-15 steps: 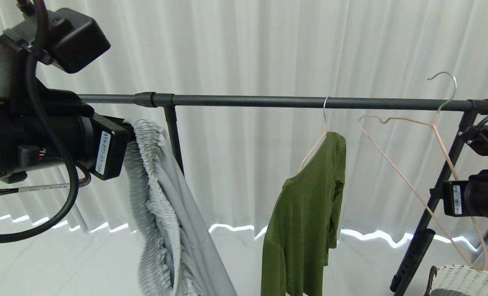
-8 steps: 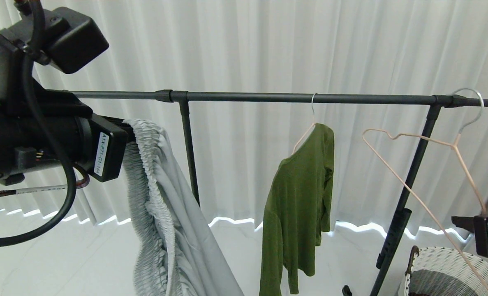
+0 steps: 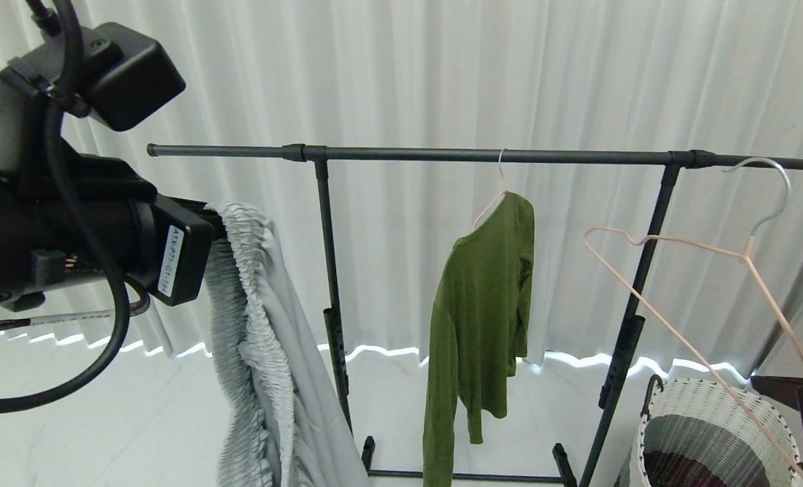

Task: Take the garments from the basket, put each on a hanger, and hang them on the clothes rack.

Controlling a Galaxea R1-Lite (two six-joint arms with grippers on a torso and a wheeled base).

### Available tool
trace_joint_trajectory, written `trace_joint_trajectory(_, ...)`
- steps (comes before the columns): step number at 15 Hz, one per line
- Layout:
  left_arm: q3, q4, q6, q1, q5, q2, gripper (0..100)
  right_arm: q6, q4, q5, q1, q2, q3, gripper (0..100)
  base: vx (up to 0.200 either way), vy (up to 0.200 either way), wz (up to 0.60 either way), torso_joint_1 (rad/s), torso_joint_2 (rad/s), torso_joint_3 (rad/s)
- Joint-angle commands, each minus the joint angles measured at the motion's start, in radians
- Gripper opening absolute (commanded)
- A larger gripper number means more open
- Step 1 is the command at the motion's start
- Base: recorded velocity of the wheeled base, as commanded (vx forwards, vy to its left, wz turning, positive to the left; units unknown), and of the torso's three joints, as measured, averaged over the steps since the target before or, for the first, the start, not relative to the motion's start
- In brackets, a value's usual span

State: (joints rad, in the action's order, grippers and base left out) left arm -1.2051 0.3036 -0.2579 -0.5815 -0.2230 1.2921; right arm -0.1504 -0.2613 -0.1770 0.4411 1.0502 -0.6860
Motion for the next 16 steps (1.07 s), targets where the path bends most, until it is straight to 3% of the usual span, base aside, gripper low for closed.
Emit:
trace_joint_trajectory(1, 0.018, 0.0, 0.0, 0.0, -0.001, 0.007, 0, 0.0, -0.015, 0.001, 0.099, -0.009, -0.006, 0, 0.0, 0.0, 0.0, 0.0, 0.0, 0.0)
trace_joint_trajectory(4, 0.036, 0.0, -0.001, 0.005, -0.041, 0.047, 0, -0.001, -0.019, 0.001, 0.272, -0.007, -0.009, 0, 0.0, 0.0, 0.0, 0.0, 0.0, 0.0)
trace_joint_trajectory(6, 0.027, 0.0, 0.014, 0.003, -0.214, 0.133, 0, -0.006, -0.019, 0.002, 0.413, 0.008, -0.03, 0, 0.0, 0.0, 0.0, 0.0, 0.0, 0.0)
trace_joint_trajectory(7, 0.018, -0.003, 0.039, 0.003, -0.248, 0.167, 0, -0.006, -0.019, 0.002, 0.476, 0.01, -0.044, 0, 0.0, 0.0, 0.0, 0.0, 0.0, 0.0)
trace_joint_trajectory(10, -0.051, -0.006, 0.209, -0.008, -0.269, 0.26, 0, -0.038, -0.019, 0.004, 0.657, 0.051, -0.099, 0, 0.0, 0.0, 0.0, 0.0, 0.0, 0.0)
trace_joint_trajectory(12, -0.088, -0.006, 0.27, -0.011, -0.269, 0.294, 0, -0.098, -0.016, 0.005, 0.755, 0.099, -0.136, 0, 0.0, 0.0, 0.0, 0.0, 0.0, 0.0)
trace_joint_trajectory(16, -0.14, -0.006, 0.332, -0.011, -0.272, 0.326, 0, -0.113, 0.005, 0.008, 0.801, 0.148, -0.144, 0, 0.0, 0.0, 0.0, 0.0, 0.0, 0.0)
